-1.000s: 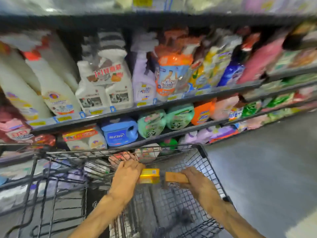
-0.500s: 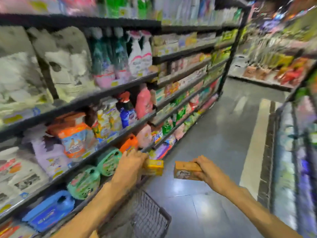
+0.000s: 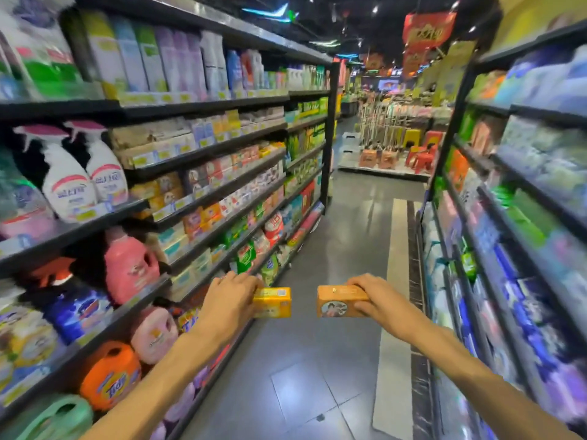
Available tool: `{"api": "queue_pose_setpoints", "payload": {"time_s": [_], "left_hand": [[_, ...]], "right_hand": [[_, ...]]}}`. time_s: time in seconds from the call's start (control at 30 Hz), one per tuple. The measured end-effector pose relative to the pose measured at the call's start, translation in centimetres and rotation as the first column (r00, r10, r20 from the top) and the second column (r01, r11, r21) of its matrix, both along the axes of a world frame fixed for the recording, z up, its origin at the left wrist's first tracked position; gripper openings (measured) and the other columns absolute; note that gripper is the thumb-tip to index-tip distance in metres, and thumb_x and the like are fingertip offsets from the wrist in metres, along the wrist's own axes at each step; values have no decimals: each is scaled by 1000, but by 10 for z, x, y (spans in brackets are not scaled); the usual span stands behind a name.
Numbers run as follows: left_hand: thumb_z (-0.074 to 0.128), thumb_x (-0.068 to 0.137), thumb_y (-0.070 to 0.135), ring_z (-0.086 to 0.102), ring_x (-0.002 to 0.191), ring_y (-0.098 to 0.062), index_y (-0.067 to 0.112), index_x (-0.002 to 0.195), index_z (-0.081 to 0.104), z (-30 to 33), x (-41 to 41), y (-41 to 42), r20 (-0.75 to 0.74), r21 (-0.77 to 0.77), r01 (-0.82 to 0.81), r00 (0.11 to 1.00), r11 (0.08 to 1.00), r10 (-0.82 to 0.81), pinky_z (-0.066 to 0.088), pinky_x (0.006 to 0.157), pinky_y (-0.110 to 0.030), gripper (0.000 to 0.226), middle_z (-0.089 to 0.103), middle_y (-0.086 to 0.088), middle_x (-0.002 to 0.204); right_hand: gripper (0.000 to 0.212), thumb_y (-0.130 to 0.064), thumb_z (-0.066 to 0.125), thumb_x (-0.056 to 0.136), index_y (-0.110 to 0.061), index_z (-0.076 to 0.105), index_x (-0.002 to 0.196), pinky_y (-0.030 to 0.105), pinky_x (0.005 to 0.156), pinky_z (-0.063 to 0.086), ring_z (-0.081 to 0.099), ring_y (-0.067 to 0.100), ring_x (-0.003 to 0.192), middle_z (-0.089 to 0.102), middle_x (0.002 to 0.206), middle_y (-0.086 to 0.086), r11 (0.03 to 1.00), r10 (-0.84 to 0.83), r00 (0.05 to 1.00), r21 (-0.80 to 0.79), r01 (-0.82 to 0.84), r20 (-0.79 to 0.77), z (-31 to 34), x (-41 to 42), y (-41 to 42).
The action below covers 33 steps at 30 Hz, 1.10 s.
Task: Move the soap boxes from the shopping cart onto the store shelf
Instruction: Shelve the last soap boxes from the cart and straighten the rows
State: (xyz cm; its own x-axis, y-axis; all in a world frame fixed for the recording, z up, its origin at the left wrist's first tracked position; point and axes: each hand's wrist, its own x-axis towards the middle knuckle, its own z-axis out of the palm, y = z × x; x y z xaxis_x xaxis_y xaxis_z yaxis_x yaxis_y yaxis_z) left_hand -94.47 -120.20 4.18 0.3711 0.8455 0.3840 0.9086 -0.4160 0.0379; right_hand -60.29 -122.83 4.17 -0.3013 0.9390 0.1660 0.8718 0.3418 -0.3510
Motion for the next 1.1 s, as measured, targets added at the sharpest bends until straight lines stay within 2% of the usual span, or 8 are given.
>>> {"api": "queue_pose_setpoints", "payload": {"time_s": [0.2,0.3,0.47,0.6,0.77,0.9,1.0,1.1], "left_hand": [[72,80,51,51,89,-15,37,107,58,15,57,98,31,8,54,998,999,-54,39,72,-36,33,61,15,101],[72,80,52,50,87,-14,37,105,57,20,76,151,17,37,68,997,997,-69,33,69,-34,33,60,15,98],[76,79,41,51,84,-17,31,105,60,26,87,245,52,52,97,994,994,-100,39,69,-35,33,63,9,98],[77,77,34,49,86,-14,30,104,61,33,76,322,70,40,71,995,997,-74,43,73,-32,32,64,8,99],[75,80,30,48,91,-13,32,107,59,38,39,390,80,9,-48,996,999,47,42,75,-33,31,61,10,103],[76,78,27,50,95,-17,30,111,59,32,-10,425,60,13,-198,979,980,196,42,79,-35,37,63,8,107],[75,81,31,52,102,-18,29,118,58,26,-52,440,46,23,-335,942,942,333,45,86,-36,41,62,8,114],[74,82,30,53,103,-20,29,114,59,28,-88,447,44,28,-475,879,879,474,43,85,-35,36,62,7,110]], "right_hand": [[41,-22,62,92,-31,48,129,40,94,44,49,16,109,51,115,-8,998,-60,998,8,60,-19,21,60,82],[40,-22,61,93,-33,47,130,38,95,44,48,12,108,50,115,-11,998,-65,998,19,65,-25,25,76,131],[40,-23,62,92,-40,46,124,41,94,45,49,10,108,49,116,-16,998,-57,998,26,58,-32,29,84,228],[40,-21,63,92,-32,49,128,37,96,44,51,12,111,52,118,-10,999,-34,999,28,34,-13,42,70,314],[40,-18,63,91,-32,50,127,30,92,43,51,10,107,53,116,-10,998,58,997,32,-57,-48,51,28,421],[38,-10,63,91,-21,53,126,37,92,46,54,17,104,55,115,-1,980,200,979,12,-199,-49,54,-30,503],[41,-3,60,93,-16,50,131,23,89,46,54,17,107,52,120,3,939,340,933,-21,-345,-114,55,-83,559],[41,-9,63,93,-21,50,130,32,93,45,54,17,108,53,117,-3,876,479,873,-11,-482,-90,49,-138,617]]}}
